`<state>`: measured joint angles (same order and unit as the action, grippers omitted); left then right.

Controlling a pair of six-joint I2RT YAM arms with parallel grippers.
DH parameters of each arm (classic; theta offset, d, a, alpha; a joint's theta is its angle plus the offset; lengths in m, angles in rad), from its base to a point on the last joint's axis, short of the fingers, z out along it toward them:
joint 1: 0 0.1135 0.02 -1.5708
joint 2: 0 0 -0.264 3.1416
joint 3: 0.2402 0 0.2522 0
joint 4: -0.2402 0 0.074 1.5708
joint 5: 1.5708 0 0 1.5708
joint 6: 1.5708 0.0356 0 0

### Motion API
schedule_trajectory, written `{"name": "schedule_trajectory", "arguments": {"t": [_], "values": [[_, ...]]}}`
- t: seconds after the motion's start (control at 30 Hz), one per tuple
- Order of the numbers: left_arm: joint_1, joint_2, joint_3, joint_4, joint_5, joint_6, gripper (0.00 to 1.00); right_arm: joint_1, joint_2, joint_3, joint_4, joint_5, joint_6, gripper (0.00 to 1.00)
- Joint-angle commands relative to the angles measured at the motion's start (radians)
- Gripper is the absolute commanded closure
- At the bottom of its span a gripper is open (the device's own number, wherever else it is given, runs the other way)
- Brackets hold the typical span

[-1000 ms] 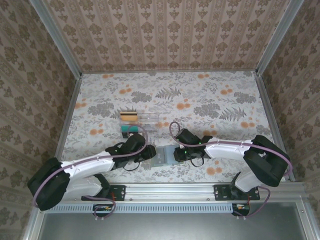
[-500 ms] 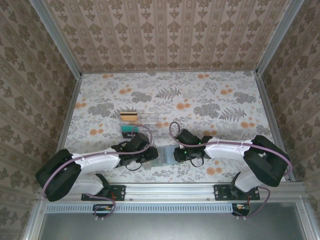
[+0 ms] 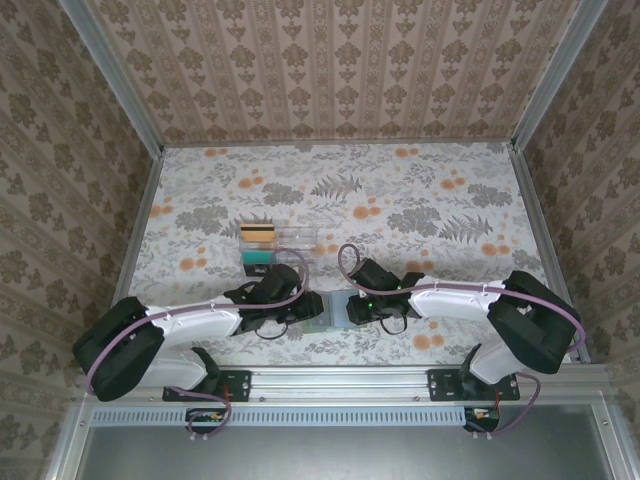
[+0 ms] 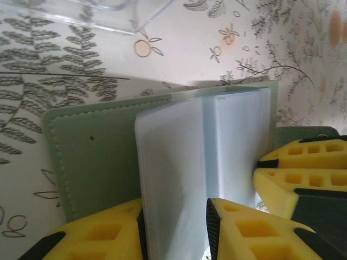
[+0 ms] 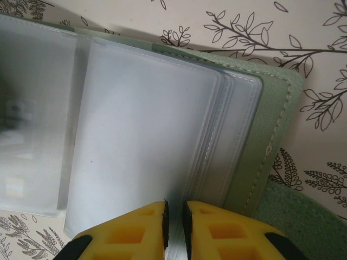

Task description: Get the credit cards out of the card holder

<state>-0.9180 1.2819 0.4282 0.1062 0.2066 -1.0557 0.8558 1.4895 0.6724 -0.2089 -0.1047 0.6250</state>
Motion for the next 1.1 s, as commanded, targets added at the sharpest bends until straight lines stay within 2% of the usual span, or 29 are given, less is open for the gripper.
{"name": "schedule_trajectory", "arguments": {"t": [0.0,0.37,1.07], "values": [[-0.010,0.008,0.035,0.028,0.025,0.031,0.65,0.004,0.018,0.002,-0.050,0.038,0.007,0.80],[-0.010,-0.068,0.046,-0.204,-0.087,0.004,0.65,0.003,-0.089,0.039,-0.167,0.128,-0.010,0.75],[-0.010,-0.007,0.045,-0.134,-0.035,0.009,0.65,0.004,-0.004,0.003,-0.108,0.102,0.011,0.75]]}}
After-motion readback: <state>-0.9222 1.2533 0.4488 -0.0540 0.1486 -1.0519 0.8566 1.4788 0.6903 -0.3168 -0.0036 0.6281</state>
